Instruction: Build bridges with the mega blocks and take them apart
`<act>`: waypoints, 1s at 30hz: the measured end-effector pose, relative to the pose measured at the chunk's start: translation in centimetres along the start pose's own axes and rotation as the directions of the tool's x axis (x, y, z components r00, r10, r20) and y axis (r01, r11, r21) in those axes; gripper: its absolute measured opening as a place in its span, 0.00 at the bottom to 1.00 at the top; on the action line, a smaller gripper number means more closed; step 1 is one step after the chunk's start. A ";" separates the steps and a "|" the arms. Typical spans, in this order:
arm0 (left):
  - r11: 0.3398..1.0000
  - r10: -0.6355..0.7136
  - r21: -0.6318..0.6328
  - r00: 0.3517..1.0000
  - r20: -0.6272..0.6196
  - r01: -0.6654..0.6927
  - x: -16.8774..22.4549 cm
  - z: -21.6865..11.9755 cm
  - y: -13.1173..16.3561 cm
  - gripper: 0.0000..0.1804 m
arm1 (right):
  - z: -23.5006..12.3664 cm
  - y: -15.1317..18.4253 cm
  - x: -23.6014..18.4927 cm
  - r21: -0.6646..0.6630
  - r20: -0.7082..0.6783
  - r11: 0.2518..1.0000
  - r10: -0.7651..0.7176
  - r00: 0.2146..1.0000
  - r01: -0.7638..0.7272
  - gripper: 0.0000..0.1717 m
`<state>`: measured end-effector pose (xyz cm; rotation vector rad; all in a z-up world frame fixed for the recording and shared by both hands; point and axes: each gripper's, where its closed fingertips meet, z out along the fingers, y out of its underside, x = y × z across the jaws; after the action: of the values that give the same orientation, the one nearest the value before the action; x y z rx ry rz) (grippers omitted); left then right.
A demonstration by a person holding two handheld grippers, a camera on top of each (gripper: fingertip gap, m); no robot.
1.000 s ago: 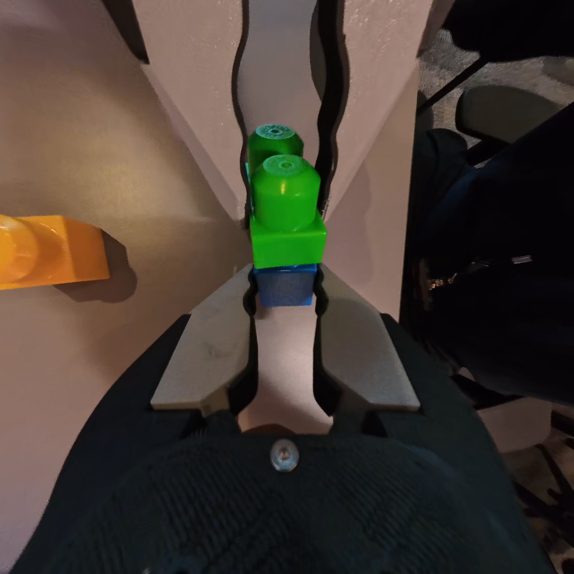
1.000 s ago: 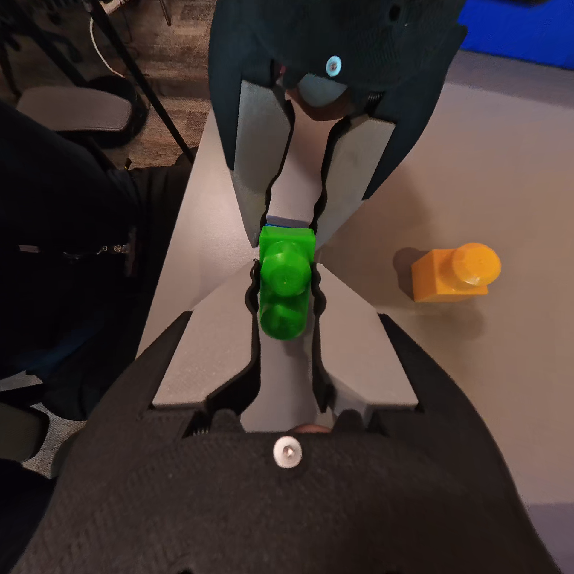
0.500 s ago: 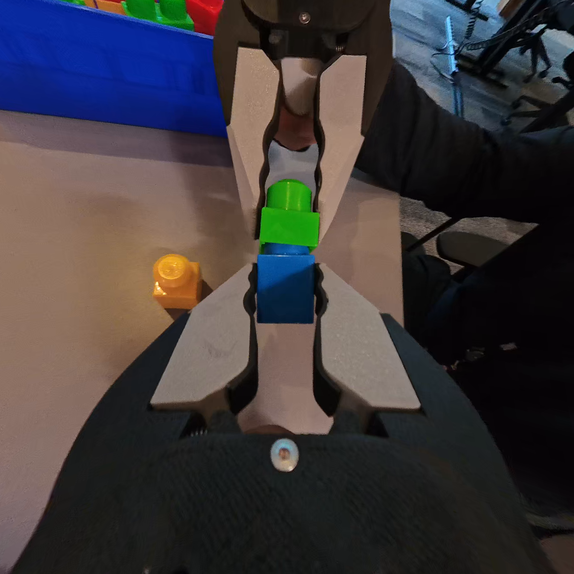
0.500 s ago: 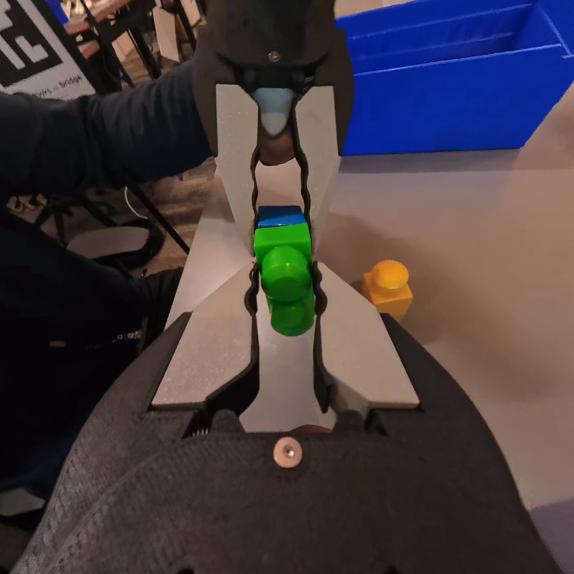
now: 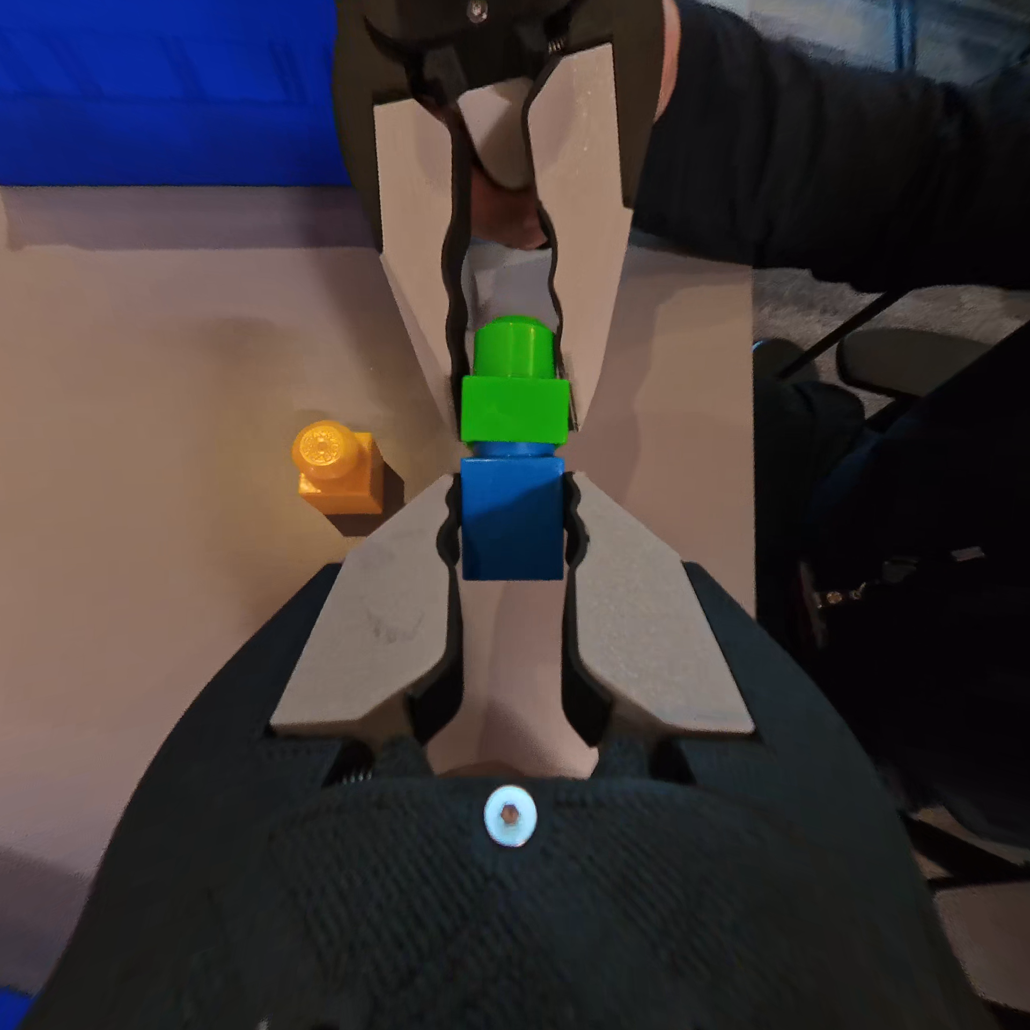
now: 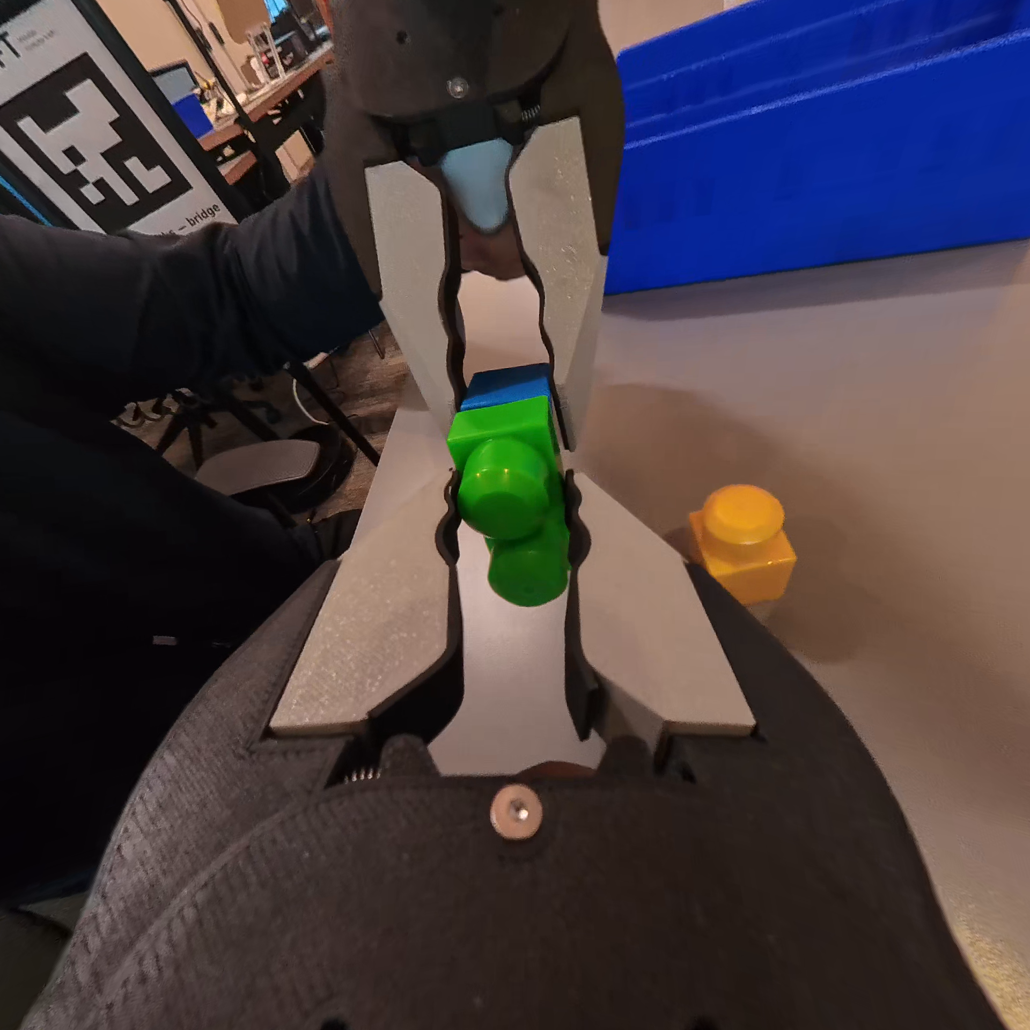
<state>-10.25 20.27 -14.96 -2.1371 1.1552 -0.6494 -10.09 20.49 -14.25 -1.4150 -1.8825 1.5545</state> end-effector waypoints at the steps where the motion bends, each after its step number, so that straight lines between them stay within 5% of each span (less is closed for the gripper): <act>1: 1.000 0.016 -0.020 1.000 0.018 -0.016 -0.1 0.1 0.2 0.18 | 0.2 0.2 0.0 -0.010 0.010 0.999 0.036 0.999 -0.036 0.19; 5: 0.998 0.044 -0.046 0.997 0.064 -0.041 -0.1 -0.1 0.3 0.18 | 0.5 0.3 -0.1 0.010 0.102 0.984 0.175 0.979 -0.177 0.19; 16: 0.999 0.031 0.014 0.999 -0.018 -0.031 1.5 -0.8 -0.7 0.19 | 2.1 1.2 -1.1 -0.107 -0.011 0.981 -0.162 0.987 0.160 0.18; 30: 0.988 0.010 0.155 1.000 0.015 -0.013 0.4 -4.3 -3.1 0.20 | 0.9 -0.9 -1.0 0.033 -0.039 0.984 -0.174 0.984 0.175 0.18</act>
<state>-11.21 20.08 -9.71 -1.9997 1.0727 -0.6950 -10.69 19.25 -13.44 -1.2184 -1.8921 1.4620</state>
